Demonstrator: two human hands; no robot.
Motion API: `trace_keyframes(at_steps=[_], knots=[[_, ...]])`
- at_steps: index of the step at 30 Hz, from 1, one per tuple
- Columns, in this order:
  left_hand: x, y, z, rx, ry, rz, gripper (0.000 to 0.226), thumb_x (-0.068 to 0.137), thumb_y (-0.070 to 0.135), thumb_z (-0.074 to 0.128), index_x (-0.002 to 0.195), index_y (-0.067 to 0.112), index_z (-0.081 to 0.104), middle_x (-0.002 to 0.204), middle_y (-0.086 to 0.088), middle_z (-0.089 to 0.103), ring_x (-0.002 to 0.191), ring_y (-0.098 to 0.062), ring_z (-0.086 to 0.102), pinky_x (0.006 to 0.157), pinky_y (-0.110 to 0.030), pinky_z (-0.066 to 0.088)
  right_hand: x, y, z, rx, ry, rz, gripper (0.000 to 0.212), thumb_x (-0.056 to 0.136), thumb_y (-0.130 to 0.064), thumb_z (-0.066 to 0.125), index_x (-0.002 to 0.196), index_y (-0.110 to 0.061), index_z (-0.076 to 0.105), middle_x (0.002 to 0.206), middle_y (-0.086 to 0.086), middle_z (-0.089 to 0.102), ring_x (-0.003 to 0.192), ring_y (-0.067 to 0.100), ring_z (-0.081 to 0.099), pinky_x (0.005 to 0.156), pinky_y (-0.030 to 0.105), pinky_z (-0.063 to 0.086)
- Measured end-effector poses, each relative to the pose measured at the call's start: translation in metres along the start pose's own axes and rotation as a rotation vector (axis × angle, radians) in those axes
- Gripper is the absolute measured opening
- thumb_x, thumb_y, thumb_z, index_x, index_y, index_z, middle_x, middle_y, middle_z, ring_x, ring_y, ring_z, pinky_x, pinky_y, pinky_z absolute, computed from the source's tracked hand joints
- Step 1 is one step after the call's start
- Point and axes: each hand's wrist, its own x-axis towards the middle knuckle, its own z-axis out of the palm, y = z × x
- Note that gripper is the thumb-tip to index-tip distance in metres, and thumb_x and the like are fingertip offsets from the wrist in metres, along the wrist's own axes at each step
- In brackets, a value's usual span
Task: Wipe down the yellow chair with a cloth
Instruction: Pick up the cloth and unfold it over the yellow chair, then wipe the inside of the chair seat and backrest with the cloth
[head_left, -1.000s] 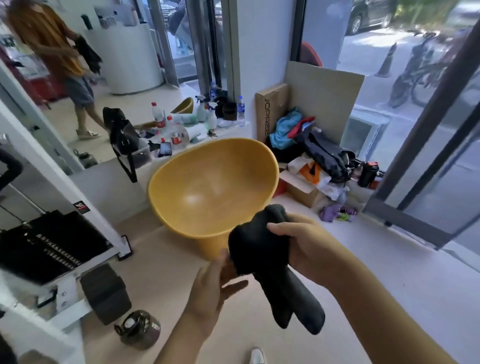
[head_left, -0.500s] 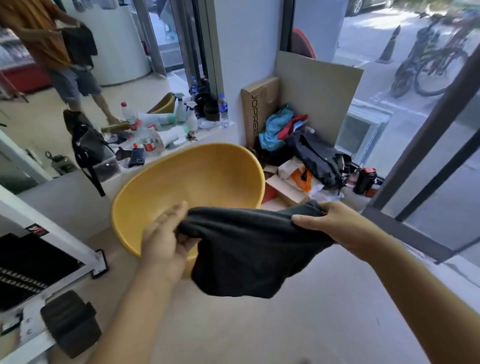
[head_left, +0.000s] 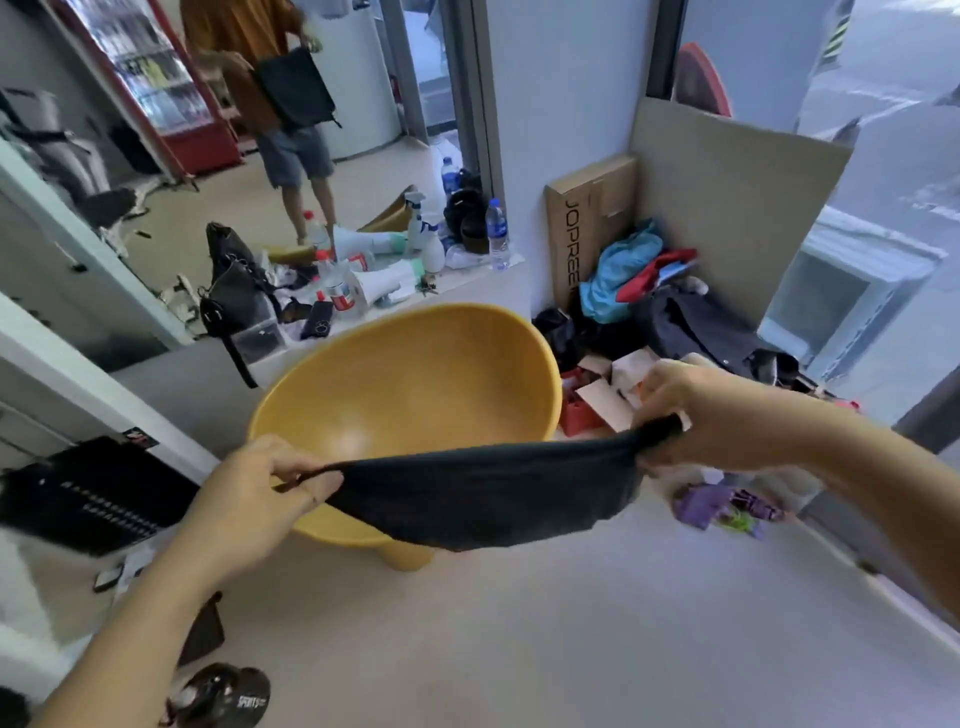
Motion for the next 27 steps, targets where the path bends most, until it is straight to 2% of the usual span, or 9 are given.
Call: trace_keyframes(at_steps=[3, 5, 7, 9, 12, 15, 19, 23, 27], knots=[[0.023, 0.033, -0.022, -0.728, 0.018, -0.058, 0.035, 0.096, 0.031, 0.048, 0.079, 0.021, 0.077, 0.091, -0.004, 0.074, 0.094, -0.020, 0.067, 0.082, -0.036, 0.053, 0.021, 0.011, -0.045, 0.816, 0.158, -0.114, 0.015, 0.078, -0.030, 0.076, 0.091, -0.022, 0.075, 0.103, -0.010, 0.066, 0.094, 0.008, 0.061, 0.080, 0.020, 0.049], [0.050, 0.051, -0.024, -1.145, -0.013, -0.129, 0.054, 0.096, 0.050, 0.031, 0.087, 0.025, 0.078, 0.100, -0.002, 0.074, 0.100, -0.018, 0.068, 0.081, -0.037, 0.056, 0.051, 0.007, -0.053, 1.411, 0.139, -0.065, 0.044, 0.082, -0.053, 0.057, 0.105, -0.019, 0.072, 0.101, 0.002, 0.070, 0.090, 0.015, 0.066, 0.075, 0.026, 0.052], [0.066, 0.047, -0.006, -1.331, -0.120, -0.229, 0.068, 0.089, 0.066, 0.026, 0.113, 0.019, 0.071, 0.115, -0.009, 0.069, 0.109, -0.025, 0.064, 0.089, -0.044, 0.053, 0.085, 0.004, -0.034, 1.504, 0.039, 0.084, 0.048, 0.091, -0.061, 0.036, 0.121, -0.033, 0.061, 0.102, -0.005, 0.071, 0.087, -0.002, 0.065, 0.081, 0.024, 0.046], [0.060, 0.025, 0.028, -1.381, -0.251, -0.278, 0.061, 0.091, 0.057, 0.040, 0.128, 0.013, 0.059, 0.125, -0.013, 0.063, 0.116, -0.029, 0.060, 0.092, -0.045, 0.052, 0.106, -0.002, 0.004, 1.467, 0.014, 0.196, 0.040, 0.100, -0.046, 0.035, 0.135, -0.032, 0.048, 0.118, -0.013, 0.066, 0.086, -0.016, 0.062, 0.083, 0.015, 0.044], [0.056, -0.040, 0.088, -1.199, -0.170, -0.489, 0.044, 0.089, 0.016, 0.064, 0.131, 0.012, 0.052, 0.126, -0.015, 0.061, 0.109, -0.033, 0.063, 0.088, -0.045, 0.052, 0.138, 0.007, 0.073, 1.333, -0.051, 0.294, 0.074, 0.081, -0.023, 0.075, 0.145, -0.024, 0.038, 0.135, 0.000, 0.056, 0.113, 0.015, 0.061, 0.097, 0.035, 0.047], [0.070, -0.084, 0.128, -0.824, -0.056, -0.697, 0.059, 0.087, 0.017, 0.068, 0.138, 0.029, 0.041, 0.136, -0.002, 0.048, 0.113, -0.026, 0.054, 0.088, -0.044, 0.049, 0.171, -0.004, 0.123, 0.977, 0.005, 0.420, 0.050, 0.087, -0.006, 0.055, 0.127, -0.037, 0.052, 0.119, 0.014, 0.059, 0.086, 0.018, 0.057, 0.074, 0.030, 0.047], [0.095, -0.116, 0.143, -0.622, -0.161, -0.570, 0.011, 0.092, 0.022, 0.061, 0.101, 0.025, 0.067, 0.113, 0.009, 0.061, 0.104, -0.013, 0.056, 0.070, -0.024, 0.047, 0.209, -0.016, 0.153, 0.695, -0.271, 0.302, 0.018, 0.089, -0.031, 0.063, 0.106, -0.025, 0.067, 0.110, 0.003, 0.066, 0.084, 0.011, 0.058, 0.071, 0.020, 0.045], [0.122, -0.136, 0.145, -0.187, -0.591, -0.360, 0.045, 0.072, 0.036, 0.080, 0.114, 0.038, 0.062, 0.112, 0.012, 0.054, 0.101, -0.009, 0.053, 0.074, -0.016, 0.042, 0.247, -0.012, 0.163, -0.016, -0.414, 0.035, 0.049, 0.083, -0.025, 0.068, 0.128, -0.034, 0.050, 0.115, -0.003, 0.049, 0.098, 0.017, 0.052, 0.079, 0.027, 0.045], [0.148, -0.151, 0.177, -0.014, -0.376, -0.294, 0.012, 0.084, 0.030, 0.067, 0.090, 0.040, 0.070, 0.116, 0.002, 0.052, 0.097, -0.017, 0.050, 0.069, -0.019, 0.039, 0.287, 0.012, 0.167, -0.059, -0.224, -0.036, 0.021, 0.087, -0.034, 0.065, 0.107, -0.033, 0.067, 0.111, -0.010, 0.033, 0.101, 0.015, 0.043, 0.084, 0.025, 0.044]])
